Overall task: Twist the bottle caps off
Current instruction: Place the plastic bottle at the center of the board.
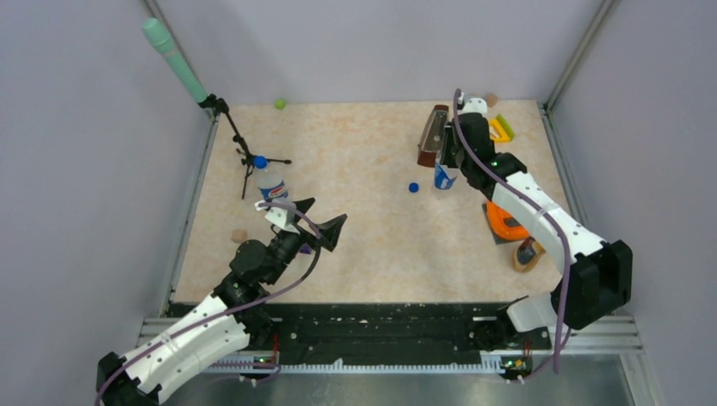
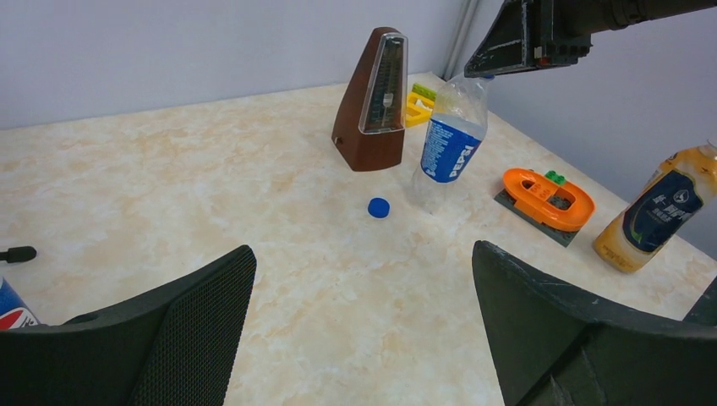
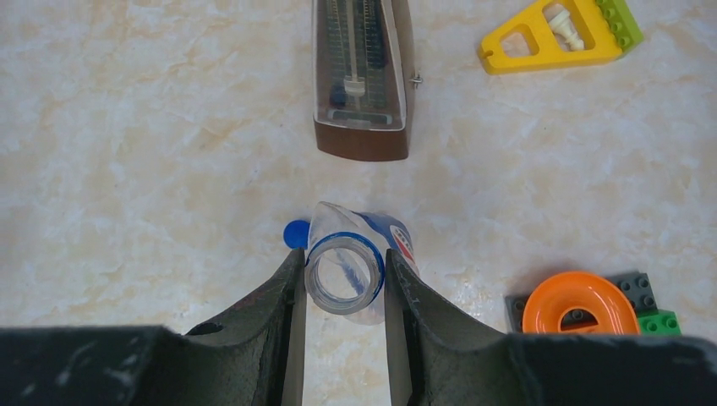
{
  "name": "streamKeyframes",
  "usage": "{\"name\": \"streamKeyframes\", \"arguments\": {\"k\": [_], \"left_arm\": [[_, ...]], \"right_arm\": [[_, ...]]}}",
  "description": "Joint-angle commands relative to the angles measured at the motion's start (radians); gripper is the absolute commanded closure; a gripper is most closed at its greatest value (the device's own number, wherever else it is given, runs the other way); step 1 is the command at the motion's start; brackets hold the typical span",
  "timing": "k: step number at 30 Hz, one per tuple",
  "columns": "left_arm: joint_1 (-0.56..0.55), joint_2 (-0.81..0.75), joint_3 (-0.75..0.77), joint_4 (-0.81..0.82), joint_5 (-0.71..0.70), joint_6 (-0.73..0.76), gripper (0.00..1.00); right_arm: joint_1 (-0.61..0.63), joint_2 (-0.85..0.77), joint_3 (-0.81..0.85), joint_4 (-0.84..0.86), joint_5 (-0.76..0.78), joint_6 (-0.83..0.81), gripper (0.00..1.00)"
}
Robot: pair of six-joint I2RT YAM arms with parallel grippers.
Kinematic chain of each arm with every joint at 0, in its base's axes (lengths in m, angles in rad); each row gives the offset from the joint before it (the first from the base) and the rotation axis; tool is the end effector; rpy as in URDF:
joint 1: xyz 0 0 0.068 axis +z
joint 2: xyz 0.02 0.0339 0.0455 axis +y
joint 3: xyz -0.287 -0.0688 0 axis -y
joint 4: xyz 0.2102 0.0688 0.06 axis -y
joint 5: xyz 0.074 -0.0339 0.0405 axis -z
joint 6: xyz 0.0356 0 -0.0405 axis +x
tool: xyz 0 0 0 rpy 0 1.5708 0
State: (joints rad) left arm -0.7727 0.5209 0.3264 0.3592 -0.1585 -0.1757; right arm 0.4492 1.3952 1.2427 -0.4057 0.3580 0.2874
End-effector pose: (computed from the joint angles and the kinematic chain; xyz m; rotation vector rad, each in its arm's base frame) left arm 0.0731 -0.0634 0.2925 0.2936 1.4118 -0.6721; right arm 0.2556 0.1094 0.3666 0.0399 2.0901 0.0641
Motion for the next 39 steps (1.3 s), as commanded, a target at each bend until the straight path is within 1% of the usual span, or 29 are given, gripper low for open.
{"name": "streamKeyframes", "arguments": {"k": [1,5,8,12,13,15,19,20,21,22,26,31,39], "left_arm": [[0.001,-0.005,-0.008,0.022,-0.018,0.011,0.02],[0.001,0.007,-0.007,0.024,-0.017,0.013,0.02],[0.001,0.014,-0.003,0.024,-0.014,0.013,0.02],[0.001,0.018,0.0,0.021,-0.013,0.012,0.02],[0.001,0.018,-0.002,0.023,-0.014,0.012,0.02],[0.001,0.02,-0.001,0.024,-0.015,0.013,0.02],[0.001,0.025,0.0,0.025,-0.015,0.013,0.02],[0.001,0.027,0.0,0.026,-0.014,0.013,0.02],[0.001,0.025,0.002,0.026,-0.014,0.012,0.02],[0.001,0.026,0.002,0.025,-0.013,0.013,0.02],[0.001,0.026,0.002,0.024,-0.016,0.014,0.02],[0.001,0.025,0.004,0.023,-0.017,0.019,0.02],[0.001,0.028,0.01,0.012,-0.015,0.021,0.02]], "right_arm": [[-0.02,0.044,0.072,0.042,-0.013,-0.022,1.0],[-0.024,0.073,0.081,0.056,0.006,-0.03,0.97],[-0.026,0.082,0.086,0.062,0.013,-0.032,0.91],[-0.031,0.095,0.097,0.053,0.004,-0.043,0.86],[-0.032,0.102,0.104,0.045,-0.002,-0.044,0.84],[-0.033,0.113,0.119,0.03,-0.019,-0.049,0.76],[-0.033,0.118,0.121,0.03,-0.043,-0.053,0.71],[-0.033,0.117,0.121,0.031,-0.047,-0.054,0.68],[-0.032,0.117,0.12,0.031,-0.047,-0.052,0.63],[-0.033,0.116,0.12,0.032,-0.048,-0.052,0.62],[-0.033,0.108,0.114,0.034,-0.044,-0.051,0.61],[-0.033,0.105,0.104,0.032,-0.044,-0.052,0.57],[-0.033,0.105,0.099,0.041,-0.038,-0.05,0.56]]}}
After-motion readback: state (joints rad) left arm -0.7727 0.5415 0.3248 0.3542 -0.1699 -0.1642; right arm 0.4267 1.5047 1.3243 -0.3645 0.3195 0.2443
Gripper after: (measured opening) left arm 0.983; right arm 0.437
